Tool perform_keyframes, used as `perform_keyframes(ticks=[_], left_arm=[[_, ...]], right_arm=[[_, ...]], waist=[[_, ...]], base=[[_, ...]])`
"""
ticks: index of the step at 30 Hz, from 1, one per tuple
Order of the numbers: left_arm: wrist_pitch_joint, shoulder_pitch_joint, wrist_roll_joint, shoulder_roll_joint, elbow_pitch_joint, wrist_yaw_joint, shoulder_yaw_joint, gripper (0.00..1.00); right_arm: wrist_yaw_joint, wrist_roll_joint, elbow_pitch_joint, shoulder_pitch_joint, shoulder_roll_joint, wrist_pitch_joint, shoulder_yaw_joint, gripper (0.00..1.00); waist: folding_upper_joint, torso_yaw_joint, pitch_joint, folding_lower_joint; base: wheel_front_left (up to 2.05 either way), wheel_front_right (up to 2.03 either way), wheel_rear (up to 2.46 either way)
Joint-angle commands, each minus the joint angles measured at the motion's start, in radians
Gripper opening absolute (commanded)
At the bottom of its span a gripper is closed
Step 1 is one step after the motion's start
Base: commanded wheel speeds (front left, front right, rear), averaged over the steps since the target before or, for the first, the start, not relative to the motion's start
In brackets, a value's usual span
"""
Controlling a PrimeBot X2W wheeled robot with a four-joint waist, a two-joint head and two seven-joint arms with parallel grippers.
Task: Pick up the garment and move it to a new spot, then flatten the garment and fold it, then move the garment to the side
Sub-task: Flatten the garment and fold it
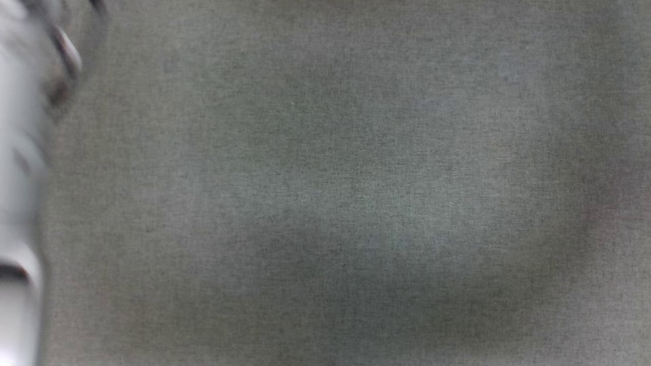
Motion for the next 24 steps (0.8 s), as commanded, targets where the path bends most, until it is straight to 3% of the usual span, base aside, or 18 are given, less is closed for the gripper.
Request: perform_keyframes(ticks=[1,7,12,17,24], left_arm=[[0.007,0.103,-0.026,-0.006,-0.059,-0.008,-0.008,0.0],[-0.036,0.509,-0.068,0.002,-0.331,-0.007,-0.051,0.0],[-0.081,0.816,-0.078,0.047,-0.564,-0.007,-0.085,0.0],[-0.128,1.05,-0.061,0.123,-0.739,-0.007,-0.101,0.0],[-0.174,1.239,-0.043,0.196,-0.872,-0.007,-0.103,0.0]], right_arm=[[-0.001,0.037,-0.031,0.081,-0.022,0.011,0.037,0.0],[-0.001,0.17,-0.215,0.392,-0.101,0.061,0.128,0.0],[-0.001,0.245,-0.428,0.661,-0.182,0.094,0.154,0.0],[-0.001,0.252,-0.627,0.913,-0.252,0.119,0.128,0.0],[-0.001,0.221,-0.81,1.16,-0.264,0.182,0.023,0.0]], waist=[[0.0,0.004,-0.009,0.0],[0.0,0.015,-0.029,0.0],[0.0,0.016,-0.063,0.0],[0.0,0.011,-0.102,0.0],[0.0,0.011,-0.126,0.0]], base=[[0.0,0.0,0.0],[0.0,0.0,0.0],[0.0,0.0,0.0],[0.0,0.0,0.0],[0.0,0.0,0.0]])
